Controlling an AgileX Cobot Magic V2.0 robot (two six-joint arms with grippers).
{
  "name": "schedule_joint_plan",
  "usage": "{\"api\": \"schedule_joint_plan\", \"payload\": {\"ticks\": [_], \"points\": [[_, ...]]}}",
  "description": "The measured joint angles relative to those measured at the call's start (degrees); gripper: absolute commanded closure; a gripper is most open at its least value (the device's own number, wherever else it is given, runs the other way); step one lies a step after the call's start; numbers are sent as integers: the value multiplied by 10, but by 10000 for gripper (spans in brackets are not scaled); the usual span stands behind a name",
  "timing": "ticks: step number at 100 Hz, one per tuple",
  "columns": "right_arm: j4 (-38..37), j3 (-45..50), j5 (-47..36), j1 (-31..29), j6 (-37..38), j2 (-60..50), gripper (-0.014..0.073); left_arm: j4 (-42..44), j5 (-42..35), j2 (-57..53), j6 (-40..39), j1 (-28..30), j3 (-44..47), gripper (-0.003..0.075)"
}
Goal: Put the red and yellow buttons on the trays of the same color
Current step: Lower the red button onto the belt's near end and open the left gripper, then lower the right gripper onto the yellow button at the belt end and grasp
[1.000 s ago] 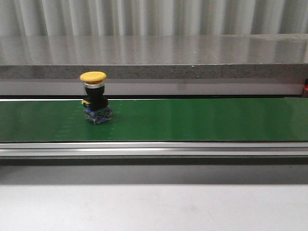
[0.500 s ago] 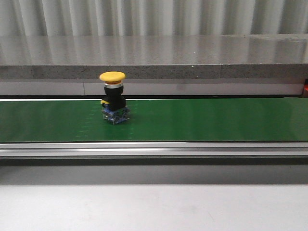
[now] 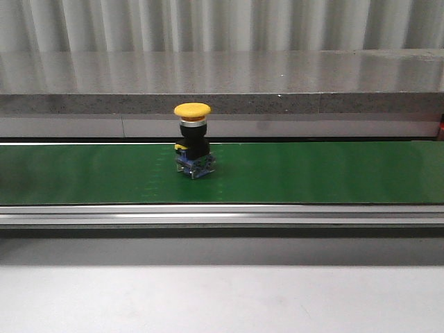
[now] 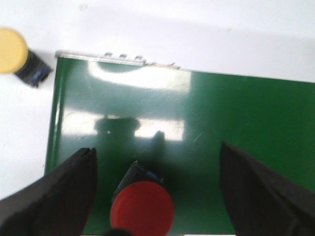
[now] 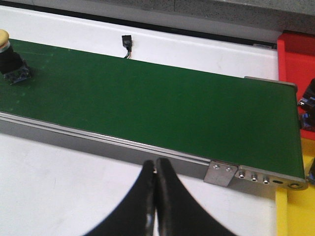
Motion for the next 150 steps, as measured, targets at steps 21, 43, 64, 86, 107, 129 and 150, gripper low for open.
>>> {"api": "schedule_joint_plan", "payload": {"ticks": [21,43,64,86,107,129,150], "points": [[0,0,0,0,0,0,660,-4,-55,-78,9,-60,31,738],[0,0,0,0,0,0,660,-5,-101,-159,18,-107,105,740],[0,0,0,0,0,0,660,-5,-151,-263,19,-117,200,740],[0,0,0,0,0,0,660,-5,-180,-373,19,-117,291,740],[0,-1,-4,3,0,7,660,-5,-181,-462,19,-117,352,740],[0,-53,17,40,0,92,653,-5,-181,-511,19,-117,376,740],[0,-143,47,85,0,229,279,-5,-181,-521,19,-117,378,740]]}}
